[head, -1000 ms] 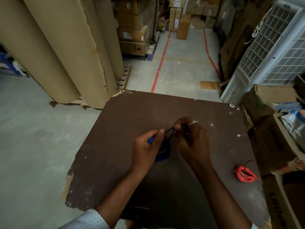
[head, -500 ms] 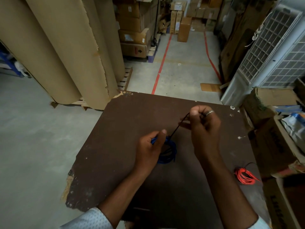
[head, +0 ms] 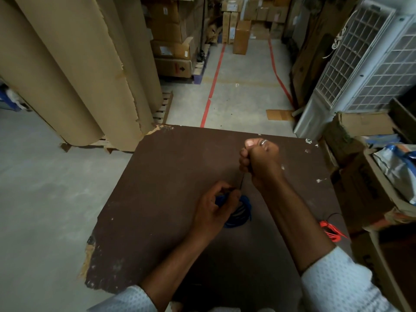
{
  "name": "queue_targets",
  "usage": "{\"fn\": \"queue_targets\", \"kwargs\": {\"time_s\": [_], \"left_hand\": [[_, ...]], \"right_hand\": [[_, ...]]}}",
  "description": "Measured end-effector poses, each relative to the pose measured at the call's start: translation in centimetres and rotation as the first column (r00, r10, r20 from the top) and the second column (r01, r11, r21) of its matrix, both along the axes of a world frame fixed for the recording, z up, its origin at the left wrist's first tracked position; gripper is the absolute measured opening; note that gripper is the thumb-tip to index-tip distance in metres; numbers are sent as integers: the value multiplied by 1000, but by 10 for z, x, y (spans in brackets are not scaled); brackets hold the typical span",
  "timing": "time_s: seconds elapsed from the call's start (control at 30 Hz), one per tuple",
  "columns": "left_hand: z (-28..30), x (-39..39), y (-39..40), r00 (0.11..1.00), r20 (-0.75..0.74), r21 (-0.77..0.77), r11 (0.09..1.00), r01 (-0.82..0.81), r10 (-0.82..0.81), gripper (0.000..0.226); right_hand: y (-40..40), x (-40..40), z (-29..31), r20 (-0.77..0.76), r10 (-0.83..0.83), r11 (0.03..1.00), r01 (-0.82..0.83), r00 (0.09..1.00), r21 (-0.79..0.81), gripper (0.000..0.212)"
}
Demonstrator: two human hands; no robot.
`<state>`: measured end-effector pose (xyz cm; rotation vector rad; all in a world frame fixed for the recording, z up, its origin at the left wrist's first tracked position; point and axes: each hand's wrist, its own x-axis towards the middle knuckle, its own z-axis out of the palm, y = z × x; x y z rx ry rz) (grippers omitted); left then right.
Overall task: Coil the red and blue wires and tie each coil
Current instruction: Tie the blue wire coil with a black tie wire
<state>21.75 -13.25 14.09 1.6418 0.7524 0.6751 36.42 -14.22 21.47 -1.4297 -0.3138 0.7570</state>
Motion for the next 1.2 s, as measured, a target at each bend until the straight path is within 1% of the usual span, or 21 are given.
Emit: {"fn": "queue_targets", "kwargs": {"time_s": [0.07,0.13,0.2,0.27,0.4,0.5,0.63,0.73,0.8,0.87,0.93,1.07,1.13,1.2], "left_hand": [[-1,3,1,1000,-1,-15,1000,10,-10,7],[-3,7,2,1000,20,-76,997,13,-11,9],[-8,11,1,1000,20,-133,991,13,-11,16],[-13,18,1,1000,6,-141,990,10,-10,18],[-13,32,3,998,37,-128,991,-39,44,13],[-13,42,4,997,30,-150,986,-70,75,13],[-22,55,6,996,10,-163,983,-87,89,18],[-32,66,1,998,15,-144,988,-51,53,22],[-38,76,-8,999,18,-149,988,-25,28,20],[-40,87,-19,1000,19,-180,984,2,2,14],[-46,98,-27,1000,13,-170,985,8,-6,15],[-65,116,-43,999,-27,-174,984,39,-44,29],[-74,123,-51,996,-41,-173,982,71,-79,26],[-81,131,-59,992,-49,-193,976,102,-114,23]], "right_hand": [[8,4,-5,-20,3,1000,-3,1000,-21,18],[11,7,-12,-15,16,999,-17,1000,-40,16],[9,10,-16,15,31,998,-30,999,-55,12],[7,15,-17,23,34,999,-33,999,-44,15],[-1,22,-19,-14,88,996,-88,996,17,23],[-13,25,-29,88,148,989,-149,985,3,21],[-24,32,-43,239,62,998,-58,969,-26,18],[-30,40,-54,388,26,998,-3,921,-58,20],[-33,48,-61,460,-7,994,57,888,-97,23],[-36,61,-65,482,-36,983,119,876,-142,22],[-39,76,-69,500,-36,972,147,865,-183,20],[-53,104,-85,501,-4,958,146,866,-246,24],[-66,118,-98,472,-2,946,154,882,-284,25],[-82,129,-112,444,16,941,137,896,-309,32]]}}
